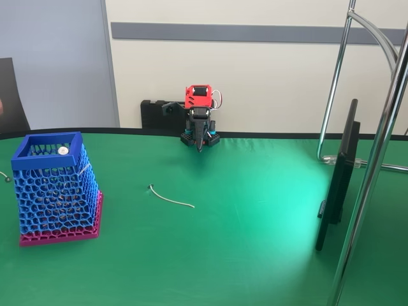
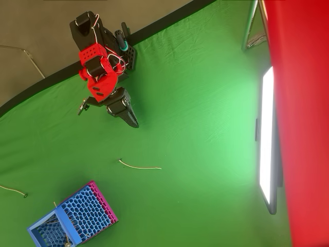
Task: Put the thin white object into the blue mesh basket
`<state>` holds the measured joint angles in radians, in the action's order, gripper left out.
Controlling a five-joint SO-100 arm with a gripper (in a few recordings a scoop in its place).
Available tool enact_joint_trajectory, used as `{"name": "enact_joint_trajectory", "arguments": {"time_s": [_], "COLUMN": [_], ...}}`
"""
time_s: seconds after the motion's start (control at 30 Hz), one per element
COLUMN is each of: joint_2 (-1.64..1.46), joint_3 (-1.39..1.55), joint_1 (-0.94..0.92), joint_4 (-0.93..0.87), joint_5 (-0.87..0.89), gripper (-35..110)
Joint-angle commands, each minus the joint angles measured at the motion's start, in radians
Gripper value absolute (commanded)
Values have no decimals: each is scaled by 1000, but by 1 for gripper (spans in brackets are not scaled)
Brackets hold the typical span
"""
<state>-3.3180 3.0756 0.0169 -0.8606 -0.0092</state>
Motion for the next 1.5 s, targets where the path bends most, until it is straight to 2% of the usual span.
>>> {"name": "enact_joint_trajectory", "arguments": {"time_s": [0.0,1.47], "joint_2": [-6,-6], "joint_3": [8,-8], "joint_1": [5,21], "joint_4": [-6,-55], "joint_5": [21,-63], "gripper": [1,1]}}
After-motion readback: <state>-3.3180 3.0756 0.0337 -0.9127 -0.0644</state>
